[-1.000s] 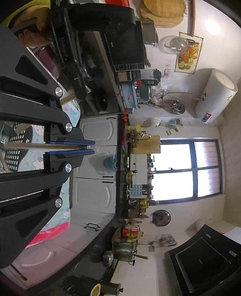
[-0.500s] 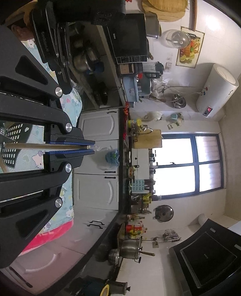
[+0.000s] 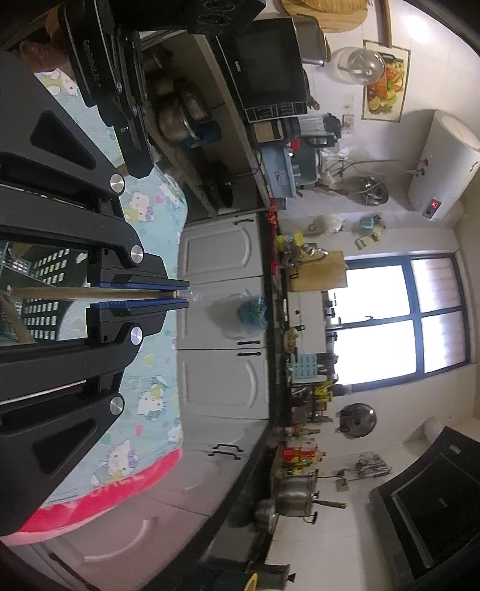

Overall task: Organize utensils
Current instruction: 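Lower both chopsticks into the holder slots and open both tools, then withdraw both open tools up and away from the green holder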

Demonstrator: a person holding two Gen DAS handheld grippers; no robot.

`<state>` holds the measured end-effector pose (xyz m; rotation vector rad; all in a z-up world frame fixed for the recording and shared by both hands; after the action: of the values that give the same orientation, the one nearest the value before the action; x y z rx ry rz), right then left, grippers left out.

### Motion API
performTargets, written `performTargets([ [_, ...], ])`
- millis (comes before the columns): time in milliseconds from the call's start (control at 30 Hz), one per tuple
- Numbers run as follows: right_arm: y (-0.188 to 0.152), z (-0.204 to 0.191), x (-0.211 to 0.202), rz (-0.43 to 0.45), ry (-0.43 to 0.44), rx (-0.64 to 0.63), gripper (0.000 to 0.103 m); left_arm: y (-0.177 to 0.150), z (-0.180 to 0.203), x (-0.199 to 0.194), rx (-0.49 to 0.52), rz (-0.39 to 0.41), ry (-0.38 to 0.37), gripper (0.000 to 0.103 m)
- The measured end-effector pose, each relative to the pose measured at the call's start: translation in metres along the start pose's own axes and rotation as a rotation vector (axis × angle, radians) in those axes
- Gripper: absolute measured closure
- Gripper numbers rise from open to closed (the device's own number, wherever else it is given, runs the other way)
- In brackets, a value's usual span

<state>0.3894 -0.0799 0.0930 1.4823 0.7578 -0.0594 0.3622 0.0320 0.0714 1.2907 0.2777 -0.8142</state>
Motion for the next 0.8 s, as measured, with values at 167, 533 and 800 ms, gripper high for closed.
performTargets([
  [167,-0.011,0.002,0.0,-0.027,-0.009,0.002,0.086,-0.007,-0.002,0.001,-0.018,-0.013,0.008,0.098],
  [533,-0.028,0.02,-0.032,-0.05,-0.051,0.052,0.064,-0.017,-0.013,-0.033,-0.092,0.022,0.057,0.041],
  [800,-0.044,0.017,-0.056,-0.086,-0.069,0.048,0.052,-0.033,-0.023,-0.063,-0.152,0.028,0.094,0.01],
])
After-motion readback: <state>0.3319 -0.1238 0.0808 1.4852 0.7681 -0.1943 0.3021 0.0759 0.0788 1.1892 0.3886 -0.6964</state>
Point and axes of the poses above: each gripper's, at about its wrist camera, not at the fingertips, and x roughly the way its jaws point, z to its right, y to its top, the point moved 9 cm from there along x, roughly the way its jaws point, and after that the axes turned 13 degrees about -z, right-handed, at the moved point
